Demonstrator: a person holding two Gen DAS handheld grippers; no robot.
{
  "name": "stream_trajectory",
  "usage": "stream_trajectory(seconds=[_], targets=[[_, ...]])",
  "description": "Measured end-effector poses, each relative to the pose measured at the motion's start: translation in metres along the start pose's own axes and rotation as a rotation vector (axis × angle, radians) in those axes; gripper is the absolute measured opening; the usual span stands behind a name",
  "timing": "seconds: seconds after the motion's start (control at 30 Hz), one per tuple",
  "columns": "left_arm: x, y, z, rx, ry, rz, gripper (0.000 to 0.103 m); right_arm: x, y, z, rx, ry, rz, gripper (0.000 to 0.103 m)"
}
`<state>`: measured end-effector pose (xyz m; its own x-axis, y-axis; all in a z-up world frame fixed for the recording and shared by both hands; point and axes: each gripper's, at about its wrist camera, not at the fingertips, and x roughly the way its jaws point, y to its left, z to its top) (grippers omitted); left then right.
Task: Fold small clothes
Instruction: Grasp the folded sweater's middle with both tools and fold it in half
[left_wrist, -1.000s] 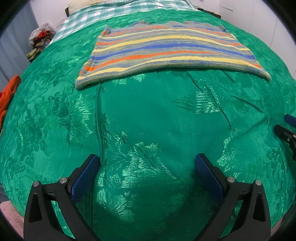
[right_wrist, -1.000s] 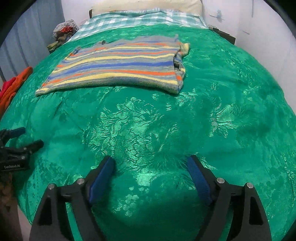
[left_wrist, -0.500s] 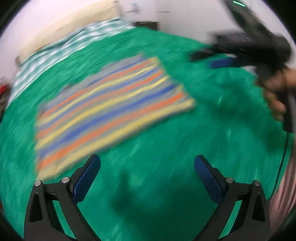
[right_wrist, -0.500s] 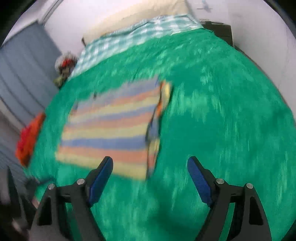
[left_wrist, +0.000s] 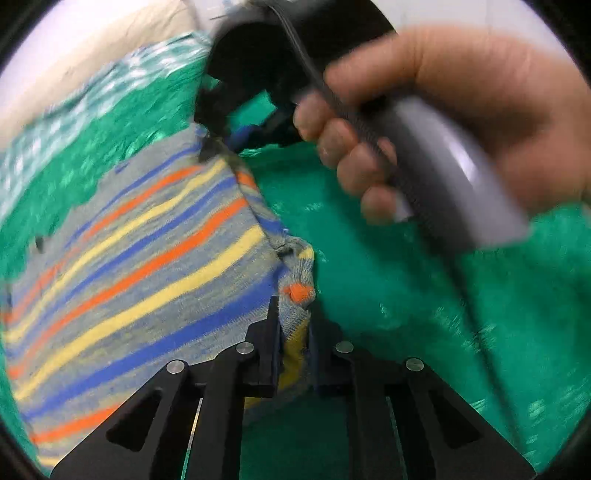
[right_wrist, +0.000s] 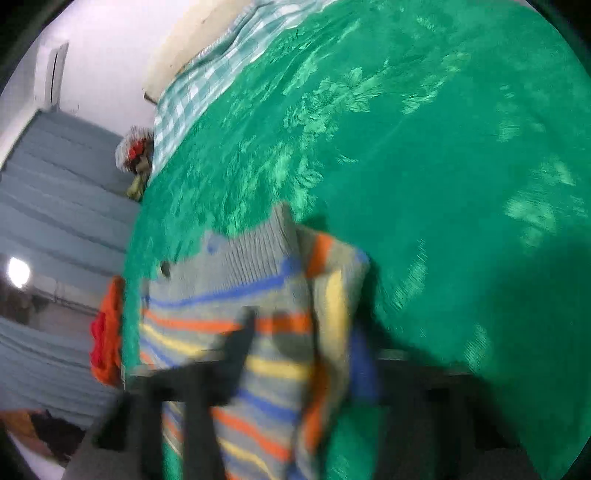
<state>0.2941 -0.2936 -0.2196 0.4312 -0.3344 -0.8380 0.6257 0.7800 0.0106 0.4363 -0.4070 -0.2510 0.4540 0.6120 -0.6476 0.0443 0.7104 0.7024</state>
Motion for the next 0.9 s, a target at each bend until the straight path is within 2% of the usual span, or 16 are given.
stream_trajectory(seconds=[0.1, 0.2, 0.27, 0.4, 0.47, 0.6, 0.77, 0.8, 0.83, 0.87, 0.9], targets=[[-0.035, 0.03, -0.008, -0.154, -0.063, -0.074, 0.009, -0.013, 0.015, -0.001, 0.009, -0.072, -0.041, 0.008], [-0.075, 0.072, -0.025, -0.322, -0.13, -0.125, 0.009, -0.03, 0.061, -0.005, -0.127, -0.094, -0.097, 0.008], [-0.095, 0.1, -0.043, -0.425, -0.155, -0.141, 0.009, -0.037, 0.101, -0.006, -0.205, -0.095, -0.087, 0.008], [-0.124, 0.177, -0.092, -0.679, -0.18, -0.143, 0.009, -0.009, 0.183, -0.008, -0.311, -0.047, -0.031, 0.008], [-0.132, 0.206, -0.113, -0.755, -0.184, -0.12, 0.009, 0.015, 0.22, -0.011, -0.363, -0.021, -0.02, 0.008], [-0.137, 0.247, -0.148, -0.845, -0.168, -0.064, 0.009, 0.081, 0.279, -0.025, -0.419, 0.044, 0.007, 0.008], [-0.126, 0.276, -0.179, -0.92, -0.117, -0.01, 0.011, 0.158, 0.319, -0.04, -0.481, 0.123, -0.029, 0.008], [-0.121, 0.279, -0.184, -0.93, -0.085, 0.012, 0.021, 0.17, 0.323, -0.043, -0.486, 0.134, -0.031, 0.008], [-0.12, 0.286, -0.189, -0.938, -0.06, 0.028, 0.029, 0.184, 0.325, -0.046, -0.481, 0.143, -0.021, 0.014], [-0.124, 0.289, -0.197, -0.948, -0.045, 0.034, 0.03, 0.188, 0.32, -0.048, -0.466, 0.151, 0.008, 0.018], [-0.129, 0.295, -0.203, -0.966, -0.04, 0.034, 0.041, 0.191, 0.315, -0.049, -0.434, 0.159, 0.052, 0.028]])
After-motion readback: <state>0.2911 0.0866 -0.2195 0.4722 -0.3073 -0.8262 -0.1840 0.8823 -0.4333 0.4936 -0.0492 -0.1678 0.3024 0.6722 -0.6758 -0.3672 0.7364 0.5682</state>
